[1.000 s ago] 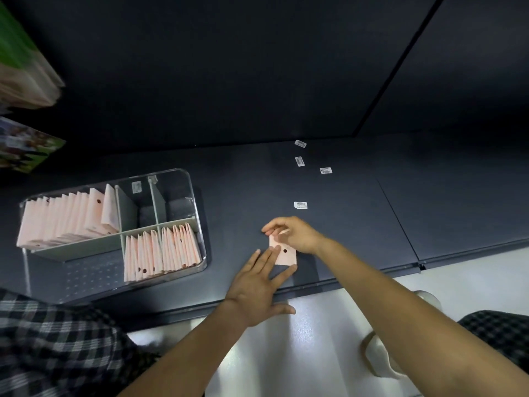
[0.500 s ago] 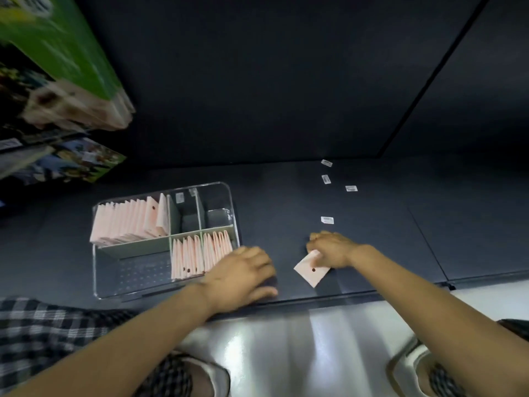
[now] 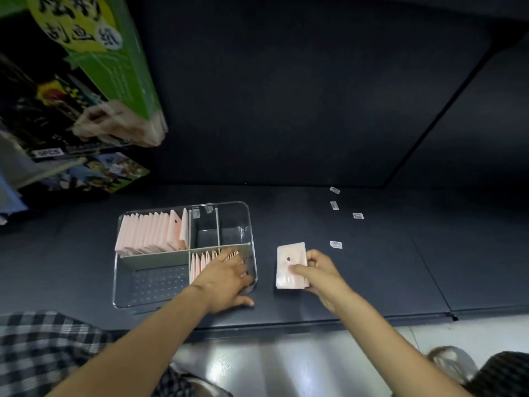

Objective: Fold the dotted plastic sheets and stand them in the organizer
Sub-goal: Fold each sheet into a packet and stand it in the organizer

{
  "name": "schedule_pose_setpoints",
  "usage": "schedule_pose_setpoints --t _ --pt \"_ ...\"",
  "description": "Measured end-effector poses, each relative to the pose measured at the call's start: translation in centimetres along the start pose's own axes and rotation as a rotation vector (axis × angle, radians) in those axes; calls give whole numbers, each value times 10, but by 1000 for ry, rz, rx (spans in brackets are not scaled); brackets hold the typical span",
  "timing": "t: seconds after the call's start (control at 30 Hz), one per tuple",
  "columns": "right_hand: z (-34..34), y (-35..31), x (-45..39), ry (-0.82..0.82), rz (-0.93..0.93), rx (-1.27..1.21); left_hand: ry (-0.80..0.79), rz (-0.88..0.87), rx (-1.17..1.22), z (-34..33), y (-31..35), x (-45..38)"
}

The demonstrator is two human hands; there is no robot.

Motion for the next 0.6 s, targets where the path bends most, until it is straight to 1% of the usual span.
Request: schedule_pose_setpoints --t 0.1,0.2,0.37,0.43,0.53,0.6 --pt "-29 -22 -2 15 108 80 -20 1 -19 -4 -7 1" --pt "-51 -36 -6 41 153 174 13 2 -15 -5 -13 5" --pt "-64 -48 -13 182 184 678 58 0 33 -4 -16 7" --pt "-69 -53 -12 220 200 822 67 8 56 -4 -18 7" --pt "-88 -61 -8 244 290 1030 97 16 85 -2 -20 7" --pt "-100 -62 -7 251 326 1126 122 20 98 -2 -20 7"
Point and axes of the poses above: each hand's wrist, its own x-axis away from the middle knuckle, its own z-axis out of the back of the hand, y = z × x, the point moved 8 cm from there along -x, towards the middle knuckle, and after that the axes turned 9 degrees about x, right-handed, at the moved point
